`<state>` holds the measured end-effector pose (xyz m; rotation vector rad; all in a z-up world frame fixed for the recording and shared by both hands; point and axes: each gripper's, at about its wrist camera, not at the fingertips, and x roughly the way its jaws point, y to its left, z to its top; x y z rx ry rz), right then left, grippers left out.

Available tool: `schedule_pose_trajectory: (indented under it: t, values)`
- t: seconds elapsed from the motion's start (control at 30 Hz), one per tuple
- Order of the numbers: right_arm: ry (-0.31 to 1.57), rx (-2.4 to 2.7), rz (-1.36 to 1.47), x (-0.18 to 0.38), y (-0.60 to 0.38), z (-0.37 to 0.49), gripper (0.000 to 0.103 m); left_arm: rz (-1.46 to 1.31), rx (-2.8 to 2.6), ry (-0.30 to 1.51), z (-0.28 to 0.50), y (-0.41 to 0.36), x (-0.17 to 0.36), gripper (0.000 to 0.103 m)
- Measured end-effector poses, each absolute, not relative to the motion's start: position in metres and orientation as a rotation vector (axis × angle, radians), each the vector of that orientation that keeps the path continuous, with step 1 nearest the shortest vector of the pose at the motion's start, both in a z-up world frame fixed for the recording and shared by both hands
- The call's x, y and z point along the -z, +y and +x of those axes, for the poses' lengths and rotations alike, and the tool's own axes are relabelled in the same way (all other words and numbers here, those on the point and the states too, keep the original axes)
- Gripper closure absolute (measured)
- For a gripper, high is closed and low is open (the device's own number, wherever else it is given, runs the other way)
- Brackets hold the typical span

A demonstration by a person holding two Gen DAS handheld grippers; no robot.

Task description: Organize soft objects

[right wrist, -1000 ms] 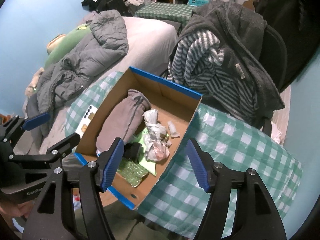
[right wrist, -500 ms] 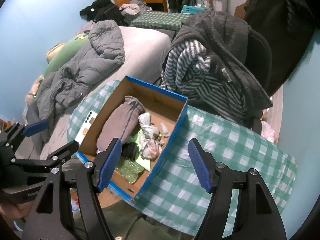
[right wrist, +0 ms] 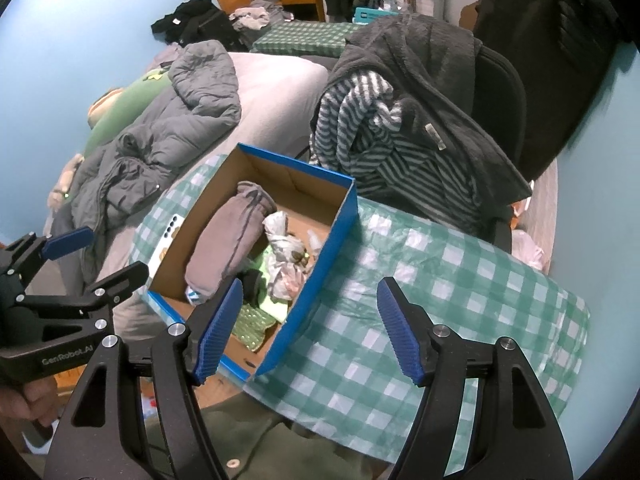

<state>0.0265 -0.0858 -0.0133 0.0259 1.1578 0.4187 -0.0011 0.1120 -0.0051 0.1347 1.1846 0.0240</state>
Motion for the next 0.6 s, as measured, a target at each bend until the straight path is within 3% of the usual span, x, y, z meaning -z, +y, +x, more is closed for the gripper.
schedule_pose_trajectory:
  t: [0.6]
  values:
    - [1.15,-0.417,0.028,0.0095,-0.0925,0.027,0.033,0.136,-0.02,1.186,-0.001,0.1067,0.0051,0.017]
